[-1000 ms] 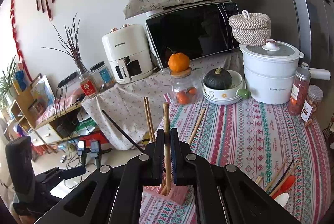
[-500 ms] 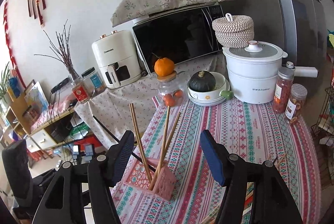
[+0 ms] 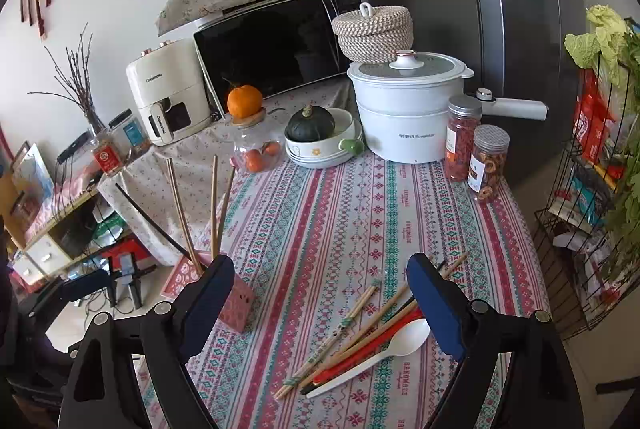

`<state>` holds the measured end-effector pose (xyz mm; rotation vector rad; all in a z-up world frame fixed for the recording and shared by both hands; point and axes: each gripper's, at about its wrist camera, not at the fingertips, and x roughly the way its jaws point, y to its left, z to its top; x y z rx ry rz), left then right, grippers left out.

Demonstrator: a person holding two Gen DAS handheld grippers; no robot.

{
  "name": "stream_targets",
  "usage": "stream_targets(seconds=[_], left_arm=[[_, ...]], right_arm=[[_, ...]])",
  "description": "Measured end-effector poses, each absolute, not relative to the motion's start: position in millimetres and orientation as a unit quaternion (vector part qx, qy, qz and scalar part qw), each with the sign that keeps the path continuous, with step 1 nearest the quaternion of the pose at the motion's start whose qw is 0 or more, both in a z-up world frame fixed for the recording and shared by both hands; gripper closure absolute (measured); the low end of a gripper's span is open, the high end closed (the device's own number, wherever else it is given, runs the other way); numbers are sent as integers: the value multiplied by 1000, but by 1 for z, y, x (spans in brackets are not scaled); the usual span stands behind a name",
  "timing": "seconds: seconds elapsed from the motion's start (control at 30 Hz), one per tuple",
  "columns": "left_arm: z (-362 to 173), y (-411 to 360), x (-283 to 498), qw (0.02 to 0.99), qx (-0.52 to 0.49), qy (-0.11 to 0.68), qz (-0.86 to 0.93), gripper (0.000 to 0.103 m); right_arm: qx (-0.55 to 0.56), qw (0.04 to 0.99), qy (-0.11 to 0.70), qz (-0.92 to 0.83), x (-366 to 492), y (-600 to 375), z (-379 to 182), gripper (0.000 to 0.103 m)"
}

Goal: Organize utensils
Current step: 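Grasp the paper-wrapped chopsticks with the left gripper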

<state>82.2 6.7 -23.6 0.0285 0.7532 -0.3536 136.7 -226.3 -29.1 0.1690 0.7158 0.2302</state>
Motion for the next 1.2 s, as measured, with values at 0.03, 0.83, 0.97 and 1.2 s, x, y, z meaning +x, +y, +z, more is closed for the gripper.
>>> stream_targets(seconds=[0.03, 0.83, 0.97, 1.2], left_arm=[[-25, 2, 83, 914, 19, 368, -172, 5], [-130, -108, 176, 805, 14, 562, -192, 53], [-151, -120, 195, 792, 29, 582, -182, 69], [-169, -136, 212, 790, 50, 588, -165, 75]], right_arm=[[85, 925, 354, 106, 137, -233, -32, 13], [72, 864, 498, 15, 172, -317, -106, 12], [63, 859, 508, 13, 178, -323, -112, 12], [83, 848, 524, 8, 185, -335, -121, 12]])
